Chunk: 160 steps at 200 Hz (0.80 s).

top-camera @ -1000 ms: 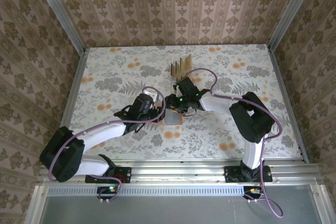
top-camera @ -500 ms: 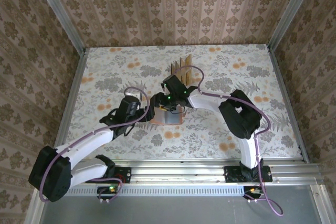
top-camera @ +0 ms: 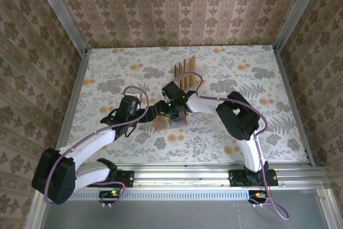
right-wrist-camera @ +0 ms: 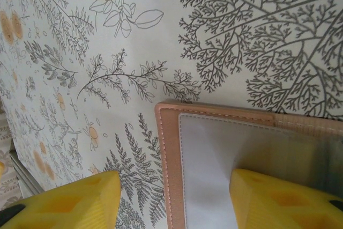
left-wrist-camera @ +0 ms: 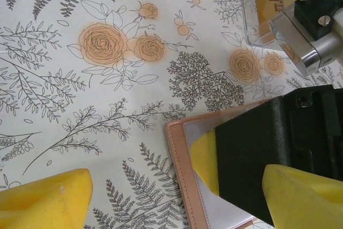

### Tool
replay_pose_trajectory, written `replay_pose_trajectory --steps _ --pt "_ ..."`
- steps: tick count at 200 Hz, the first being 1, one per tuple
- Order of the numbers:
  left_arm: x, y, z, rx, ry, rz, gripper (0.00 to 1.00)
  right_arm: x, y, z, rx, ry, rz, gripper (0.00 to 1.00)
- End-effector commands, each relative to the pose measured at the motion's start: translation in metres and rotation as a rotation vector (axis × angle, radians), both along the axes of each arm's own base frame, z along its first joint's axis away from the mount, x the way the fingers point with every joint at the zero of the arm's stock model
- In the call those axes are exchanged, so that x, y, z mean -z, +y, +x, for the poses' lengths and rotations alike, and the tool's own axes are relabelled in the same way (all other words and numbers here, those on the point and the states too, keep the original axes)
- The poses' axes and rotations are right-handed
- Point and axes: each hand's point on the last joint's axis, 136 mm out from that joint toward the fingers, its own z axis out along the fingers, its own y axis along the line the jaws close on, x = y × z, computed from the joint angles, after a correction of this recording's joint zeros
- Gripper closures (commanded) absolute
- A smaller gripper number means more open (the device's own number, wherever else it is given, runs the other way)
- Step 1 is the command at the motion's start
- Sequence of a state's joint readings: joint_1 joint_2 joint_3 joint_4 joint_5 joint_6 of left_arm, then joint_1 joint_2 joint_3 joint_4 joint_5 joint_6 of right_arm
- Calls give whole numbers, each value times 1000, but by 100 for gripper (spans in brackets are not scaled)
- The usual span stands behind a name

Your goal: Put the credit cards into the card holder

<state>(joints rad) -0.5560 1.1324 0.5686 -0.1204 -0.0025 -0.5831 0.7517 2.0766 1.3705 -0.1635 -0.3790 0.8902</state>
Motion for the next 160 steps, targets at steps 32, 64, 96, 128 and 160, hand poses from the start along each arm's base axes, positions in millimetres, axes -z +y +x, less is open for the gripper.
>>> replay_pose_trajectory --steps 32,64,96,128,160 --pt "-15 -7 6 39 -9 -9 11 -49 5 4 -44 -63 54 41" --pt "-20 -13 11 75 -13 0 6 -73 -17 8 -30 -120 50 40" --pt "-17 -24 19 110 9 12 5 -80 -49 11 1 -157 1 40" --pt "-8 -31 22 119 34 28 4 -95 -79 19 23 -216 -82 41" --pt "1 -31 19 113 50 44 3 -120 -111 38 28 -326 -249 43"
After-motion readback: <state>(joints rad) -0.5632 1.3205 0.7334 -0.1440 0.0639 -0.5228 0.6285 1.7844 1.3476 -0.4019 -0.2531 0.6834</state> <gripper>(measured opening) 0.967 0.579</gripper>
